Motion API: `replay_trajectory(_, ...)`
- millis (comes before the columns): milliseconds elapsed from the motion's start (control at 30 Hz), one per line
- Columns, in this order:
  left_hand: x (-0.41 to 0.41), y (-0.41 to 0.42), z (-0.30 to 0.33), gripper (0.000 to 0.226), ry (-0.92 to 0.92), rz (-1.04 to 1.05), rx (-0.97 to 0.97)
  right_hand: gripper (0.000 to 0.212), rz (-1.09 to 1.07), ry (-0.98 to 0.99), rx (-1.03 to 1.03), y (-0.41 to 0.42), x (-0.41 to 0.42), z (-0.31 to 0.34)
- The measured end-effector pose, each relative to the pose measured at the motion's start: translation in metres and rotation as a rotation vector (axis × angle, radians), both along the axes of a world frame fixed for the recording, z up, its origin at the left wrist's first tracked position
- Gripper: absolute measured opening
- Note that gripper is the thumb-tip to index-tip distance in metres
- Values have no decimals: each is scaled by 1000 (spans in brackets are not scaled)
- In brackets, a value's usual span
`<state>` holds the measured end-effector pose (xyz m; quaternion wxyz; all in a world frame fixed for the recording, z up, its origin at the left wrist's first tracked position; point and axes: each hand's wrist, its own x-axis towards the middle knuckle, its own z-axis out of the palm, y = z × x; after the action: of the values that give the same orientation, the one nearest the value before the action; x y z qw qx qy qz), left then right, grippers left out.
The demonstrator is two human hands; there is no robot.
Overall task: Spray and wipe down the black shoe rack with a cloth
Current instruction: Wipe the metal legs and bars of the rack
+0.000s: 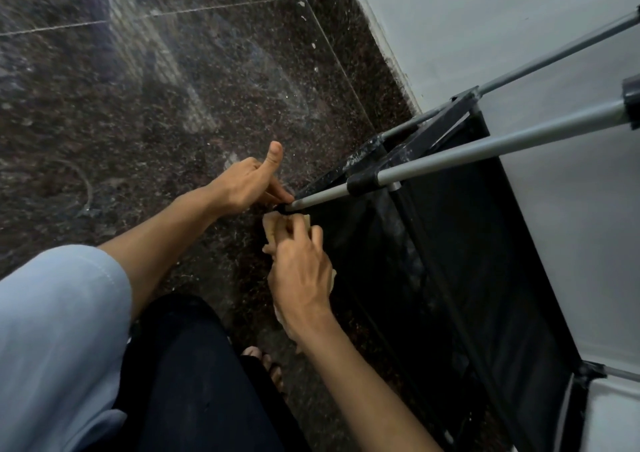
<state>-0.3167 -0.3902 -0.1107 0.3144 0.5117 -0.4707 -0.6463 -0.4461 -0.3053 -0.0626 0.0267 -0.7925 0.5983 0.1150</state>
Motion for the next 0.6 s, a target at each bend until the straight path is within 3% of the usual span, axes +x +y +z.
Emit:
replay_trajectory(200,-1,2,1,91,-1,-9,-6,43,94,103,-10,-8,7,-7)
replay_trajectory(367,-2,1,5,89,-48,8,-46,28,-134,108,231,-15,14,20)
replay_trajectory(500,-3,-1,7,86,-179,32,-114,25,-142,-5,-7,-12,19,30)
replay_trajectory(600,-2,0,3,87,-125,20,-93,17,-79,20,-170,-13,19,10)
